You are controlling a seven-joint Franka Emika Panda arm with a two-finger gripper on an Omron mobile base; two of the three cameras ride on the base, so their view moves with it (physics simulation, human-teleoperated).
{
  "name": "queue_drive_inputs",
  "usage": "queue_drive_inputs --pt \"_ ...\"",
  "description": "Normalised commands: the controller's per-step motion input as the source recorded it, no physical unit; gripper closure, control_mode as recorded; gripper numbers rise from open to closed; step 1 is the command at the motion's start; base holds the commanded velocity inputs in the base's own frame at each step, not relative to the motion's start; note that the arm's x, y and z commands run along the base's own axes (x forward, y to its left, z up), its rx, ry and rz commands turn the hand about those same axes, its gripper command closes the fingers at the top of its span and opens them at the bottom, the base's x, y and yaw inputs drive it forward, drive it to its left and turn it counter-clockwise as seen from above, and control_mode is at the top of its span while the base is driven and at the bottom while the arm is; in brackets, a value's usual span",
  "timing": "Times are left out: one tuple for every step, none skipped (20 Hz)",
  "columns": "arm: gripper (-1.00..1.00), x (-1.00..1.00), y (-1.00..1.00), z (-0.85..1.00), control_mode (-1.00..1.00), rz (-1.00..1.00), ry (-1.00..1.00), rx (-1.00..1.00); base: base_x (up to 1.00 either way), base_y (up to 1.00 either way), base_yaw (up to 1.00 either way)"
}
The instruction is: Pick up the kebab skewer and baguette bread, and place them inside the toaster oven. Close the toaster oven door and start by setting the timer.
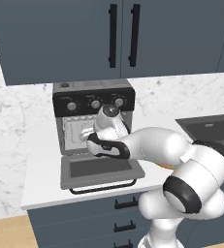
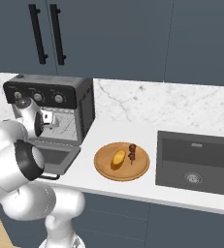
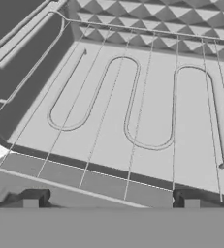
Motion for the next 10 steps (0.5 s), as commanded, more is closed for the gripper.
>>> queue_drive_inputs --pt "-1.0 -0.56 0.0 -0.28 -1.0 0.0 0.25 -0.04 0.0 0.0 0.0" --pt "-1.0 -0.61 0.0 -0.31 -1.0 0.0 0.23 -0.04 0.0 0.0 0.0" --pt "-1.0 -0.66 0.0 -0.37 -1.0 0.0 0.21 -0.03 0.0 0.0 0.0" --pt "-1.0 -0.69 0.0 -0.44 -1.0 0.0 0.2 -0.04 0.0 0.0 0.0" --pt "-1.0 -0.75 0.0 -0.48 -1.0 0.0 0.18 -0.04 0.0 0.0 0.0" --pt "-1.0 -0.79 0.0 -0.53 -1.0 0.0 0.17 -0.04 0.0 0.0 0.0" --pt "-1.0 -0.84 0.0 -0.57 -1.0 0.0 0.15 -0.05 0.0 0.0 0.0" --pt "-1.0 -0.89 0.0 -0.59 -1.0 0.0 0.13 -0.05 0.0 0.0 0.0" --pt "-1.0 -0.92 0.0 -0.63 -1.0 0.0 0.13 -0.06 0.0 0.0 0.0" --pt "-1.0 -0.93 0.0 -0.6 -1.0 0.0 0.13 -0.06 0.0 0.0 0.0"
